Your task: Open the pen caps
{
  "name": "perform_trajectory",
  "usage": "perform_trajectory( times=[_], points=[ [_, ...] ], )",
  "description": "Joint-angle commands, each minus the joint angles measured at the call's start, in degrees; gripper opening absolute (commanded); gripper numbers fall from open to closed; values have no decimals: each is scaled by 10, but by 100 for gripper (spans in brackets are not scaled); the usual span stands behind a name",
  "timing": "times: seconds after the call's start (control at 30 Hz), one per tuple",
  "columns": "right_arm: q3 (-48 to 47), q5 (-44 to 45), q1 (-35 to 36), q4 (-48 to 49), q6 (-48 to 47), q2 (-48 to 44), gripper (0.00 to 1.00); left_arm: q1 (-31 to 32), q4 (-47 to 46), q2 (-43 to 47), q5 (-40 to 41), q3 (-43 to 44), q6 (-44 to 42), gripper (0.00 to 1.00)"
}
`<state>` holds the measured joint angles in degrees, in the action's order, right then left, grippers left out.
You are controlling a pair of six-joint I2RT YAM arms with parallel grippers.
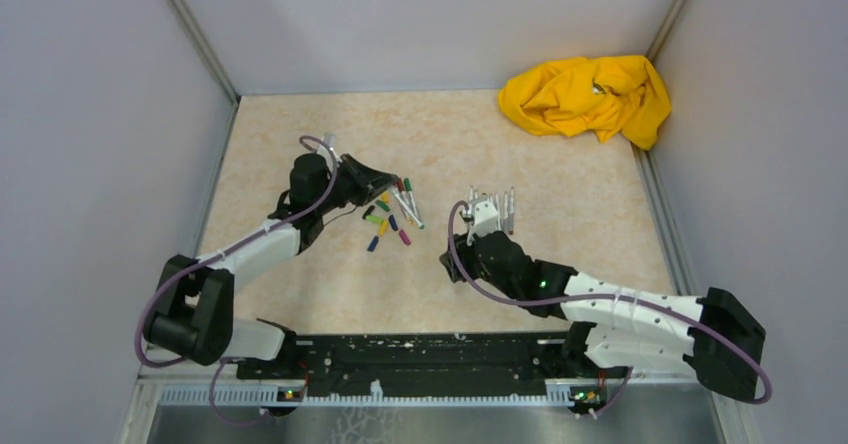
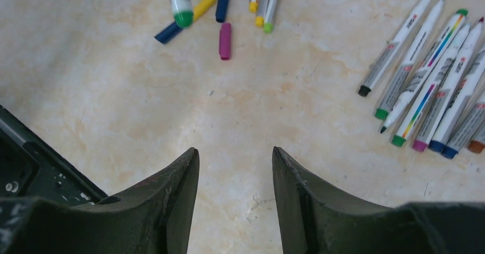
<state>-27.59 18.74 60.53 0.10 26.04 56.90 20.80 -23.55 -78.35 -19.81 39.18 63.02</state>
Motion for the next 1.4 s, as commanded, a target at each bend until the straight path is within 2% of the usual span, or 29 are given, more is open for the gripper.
perform_trajectory(
  times=[0.0, 0.5, 0.83, 1.17, 1.3, 1.37],
  points=[
    [-56, 10, 7, 0, -24, -8, 50, 17, -14, -4, -32, -2, -62, 0],
    [-165, -3, 6, 4, -68, 101, 52, 65, -35, -20, -56, -23, -91, 0],
    [-210, -5, 5, 9, -78, 163, 52, 78, -107, -39, -91, -41, -41, 0],
    [-210, -22, -16, 31, -72, 193, 52, 88, -146, -33, -110, -60, -18, 0],
    [-211, -33, -25, 38, -66, 200, 45, 88, -154, -29, -111, -68, -12, 0],
    [-212, -39, -28, 40, -63, 204, 33, 89, -158, -28, -109, -72, -7, 0]
  ],
)
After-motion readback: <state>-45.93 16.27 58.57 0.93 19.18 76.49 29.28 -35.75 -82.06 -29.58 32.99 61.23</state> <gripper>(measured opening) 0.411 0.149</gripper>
